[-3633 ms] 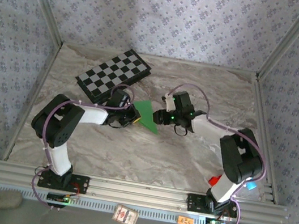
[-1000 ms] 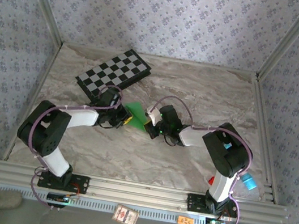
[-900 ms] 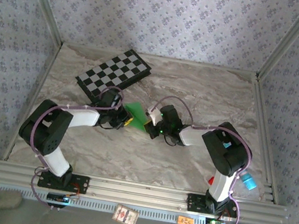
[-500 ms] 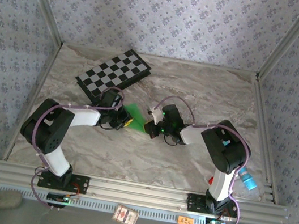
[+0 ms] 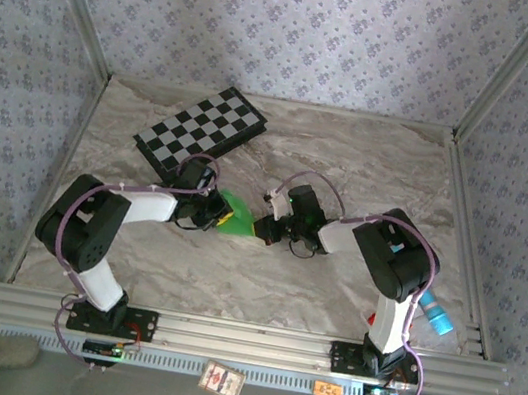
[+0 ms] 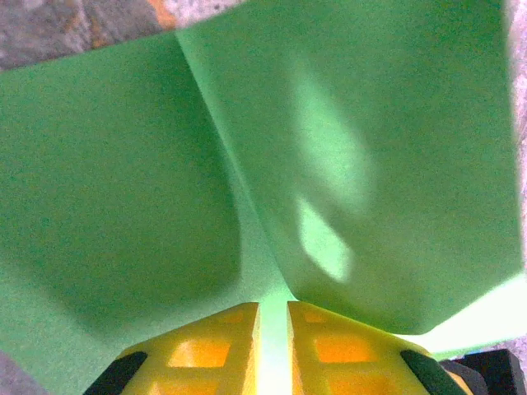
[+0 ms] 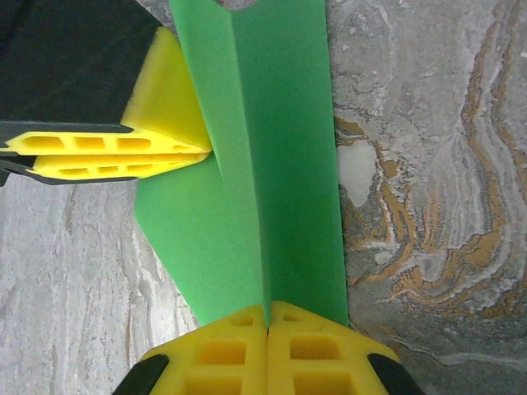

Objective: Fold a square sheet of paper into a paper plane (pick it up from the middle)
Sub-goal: Fourth fold the wing at the center of the table.

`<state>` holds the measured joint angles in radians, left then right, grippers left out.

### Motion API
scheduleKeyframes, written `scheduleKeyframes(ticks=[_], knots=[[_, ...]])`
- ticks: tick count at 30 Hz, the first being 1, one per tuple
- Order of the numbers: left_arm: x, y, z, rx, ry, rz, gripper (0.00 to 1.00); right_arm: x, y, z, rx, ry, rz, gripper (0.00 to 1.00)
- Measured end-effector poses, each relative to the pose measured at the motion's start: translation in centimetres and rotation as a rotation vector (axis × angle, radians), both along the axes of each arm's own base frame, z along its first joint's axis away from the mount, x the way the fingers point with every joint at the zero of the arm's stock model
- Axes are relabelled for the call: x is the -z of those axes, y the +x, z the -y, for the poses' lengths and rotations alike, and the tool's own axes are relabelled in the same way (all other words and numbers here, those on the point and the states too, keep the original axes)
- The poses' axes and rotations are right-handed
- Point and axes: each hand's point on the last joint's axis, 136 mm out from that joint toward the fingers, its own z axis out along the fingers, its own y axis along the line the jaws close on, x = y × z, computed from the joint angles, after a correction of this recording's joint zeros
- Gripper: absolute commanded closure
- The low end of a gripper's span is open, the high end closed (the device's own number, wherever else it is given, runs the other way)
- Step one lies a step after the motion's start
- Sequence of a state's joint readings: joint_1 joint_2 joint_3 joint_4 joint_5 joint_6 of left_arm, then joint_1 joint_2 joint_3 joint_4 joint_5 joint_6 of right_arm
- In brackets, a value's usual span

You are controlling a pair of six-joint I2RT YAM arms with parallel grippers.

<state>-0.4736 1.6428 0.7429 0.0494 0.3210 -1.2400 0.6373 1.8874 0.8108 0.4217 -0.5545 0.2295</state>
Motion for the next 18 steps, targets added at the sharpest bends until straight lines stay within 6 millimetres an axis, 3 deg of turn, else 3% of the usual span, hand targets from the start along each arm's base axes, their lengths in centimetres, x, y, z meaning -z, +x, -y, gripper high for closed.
scheduleKeyframes(ticks=[8, 18], knots=[[-2.0, 0.0, -0.2, -0.002, -0.005, 0.043, 0.82, 0.0, 0.0, 0.0, 0.027, 0.007, -0.045, 0.95], [0.1, -1.6, -1.0, -0.002, 0.06, -0.036, 0.85, -0.7, 0.0, 0.7, 0.071, -0.011, -0.042, 0.94]])
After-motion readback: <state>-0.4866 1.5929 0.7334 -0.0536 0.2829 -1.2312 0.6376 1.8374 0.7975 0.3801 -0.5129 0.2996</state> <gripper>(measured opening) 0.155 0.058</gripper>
